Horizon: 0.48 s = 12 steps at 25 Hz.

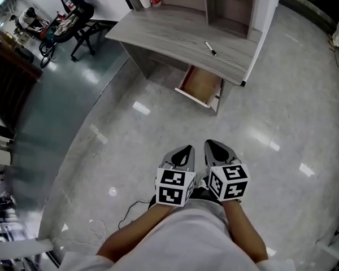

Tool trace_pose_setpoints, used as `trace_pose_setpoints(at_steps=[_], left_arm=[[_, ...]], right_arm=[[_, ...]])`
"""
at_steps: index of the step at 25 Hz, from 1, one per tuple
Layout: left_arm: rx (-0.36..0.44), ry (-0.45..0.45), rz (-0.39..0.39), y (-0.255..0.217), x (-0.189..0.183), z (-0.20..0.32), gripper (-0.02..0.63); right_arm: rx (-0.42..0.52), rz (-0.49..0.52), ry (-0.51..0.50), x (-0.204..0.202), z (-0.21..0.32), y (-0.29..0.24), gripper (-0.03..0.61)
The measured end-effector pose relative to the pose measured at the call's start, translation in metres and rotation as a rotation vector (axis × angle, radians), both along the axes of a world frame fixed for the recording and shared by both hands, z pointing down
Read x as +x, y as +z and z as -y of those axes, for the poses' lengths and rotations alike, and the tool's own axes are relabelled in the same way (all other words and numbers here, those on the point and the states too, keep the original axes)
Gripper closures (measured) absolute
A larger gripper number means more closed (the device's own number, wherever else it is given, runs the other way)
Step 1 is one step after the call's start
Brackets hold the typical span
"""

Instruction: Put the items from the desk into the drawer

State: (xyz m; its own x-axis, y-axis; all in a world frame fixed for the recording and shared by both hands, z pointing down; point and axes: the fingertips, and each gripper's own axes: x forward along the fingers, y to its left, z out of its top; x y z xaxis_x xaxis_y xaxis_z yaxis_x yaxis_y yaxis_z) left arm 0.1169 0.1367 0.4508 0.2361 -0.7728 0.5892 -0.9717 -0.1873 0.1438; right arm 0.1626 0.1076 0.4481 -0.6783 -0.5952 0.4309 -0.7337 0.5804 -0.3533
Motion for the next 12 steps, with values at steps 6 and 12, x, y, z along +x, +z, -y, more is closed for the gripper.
trace_pose_setpoints(at_steps=[6,12], left_arm=[[-0.012,-0.001,-0.009,0.003,-0.004,0.016,0.612],[-0.019,0.04,-0.042,0.011,-0.014,0.043,0.612]], right_arm=[[-0.026,-0.001,0.009,-0.002,0.013,0.009,0.577],[-0.032,-0.033,0.041,-0.012,0.036,0.016,0.577]])
